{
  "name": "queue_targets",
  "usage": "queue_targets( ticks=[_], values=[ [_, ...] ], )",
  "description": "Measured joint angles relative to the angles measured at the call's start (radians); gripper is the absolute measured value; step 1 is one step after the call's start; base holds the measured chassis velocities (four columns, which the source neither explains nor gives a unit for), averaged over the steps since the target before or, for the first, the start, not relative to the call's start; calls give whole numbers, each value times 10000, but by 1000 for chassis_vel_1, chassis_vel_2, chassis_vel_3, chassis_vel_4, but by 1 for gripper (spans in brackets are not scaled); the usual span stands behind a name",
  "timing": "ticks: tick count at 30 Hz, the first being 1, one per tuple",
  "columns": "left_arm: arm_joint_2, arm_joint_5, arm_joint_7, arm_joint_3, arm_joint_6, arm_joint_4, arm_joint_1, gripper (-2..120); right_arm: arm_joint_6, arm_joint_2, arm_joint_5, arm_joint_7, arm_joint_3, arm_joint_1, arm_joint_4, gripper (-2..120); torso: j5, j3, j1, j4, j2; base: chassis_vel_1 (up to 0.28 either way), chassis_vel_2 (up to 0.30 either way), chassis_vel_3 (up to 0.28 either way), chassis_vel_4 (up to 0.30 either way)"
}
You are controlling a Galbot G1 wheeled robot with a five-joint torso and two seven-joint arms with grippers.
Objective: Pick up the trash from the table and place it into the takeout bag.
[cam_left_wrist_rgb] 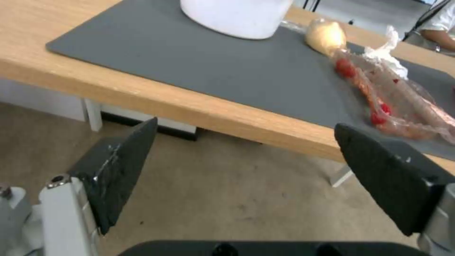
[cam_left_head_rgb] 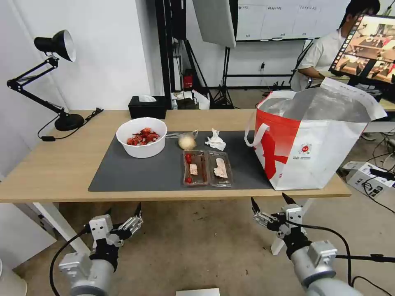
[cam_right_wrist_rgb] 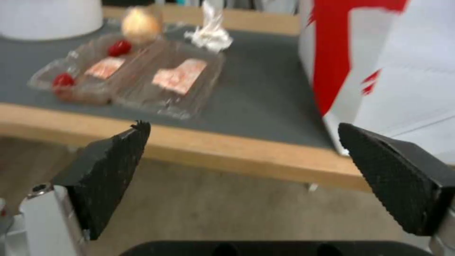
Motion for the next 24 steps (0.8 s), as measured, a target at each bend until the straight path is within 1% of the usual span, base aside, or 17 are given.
queue_targets(
  ticks=[1, 4, 7, 24],
  values=[
    [0, 0, 0, 0, 0, 0, 0, 100, 0, 0, 0, 0, 0, 0, 0, 100, 0, 0, 0, 0, 0, 0, 0, 0, 0],
    [-2, 3, 16, -6, -2, 3, -4, 100, -992, -455, 521, -147, 50, 279, 120, 100, -1, 0, 0, 2, -1, 0, 0, 0, 0],
    [0, 15, 19, -19, -20, 3, 0, 100, -1131, -480, 615, -170, 26, 314, 126, 100, -1, 0, 0, 0, -1, 0, 0, 0, 0],
    [7, 73, 110, -36, -212, -39, 55, 100, -690, -464, 611, -226, -61, 364, 23, 100, -1, 0, 0, 0, 0, 0, 0, 0, 0]
  ],
)
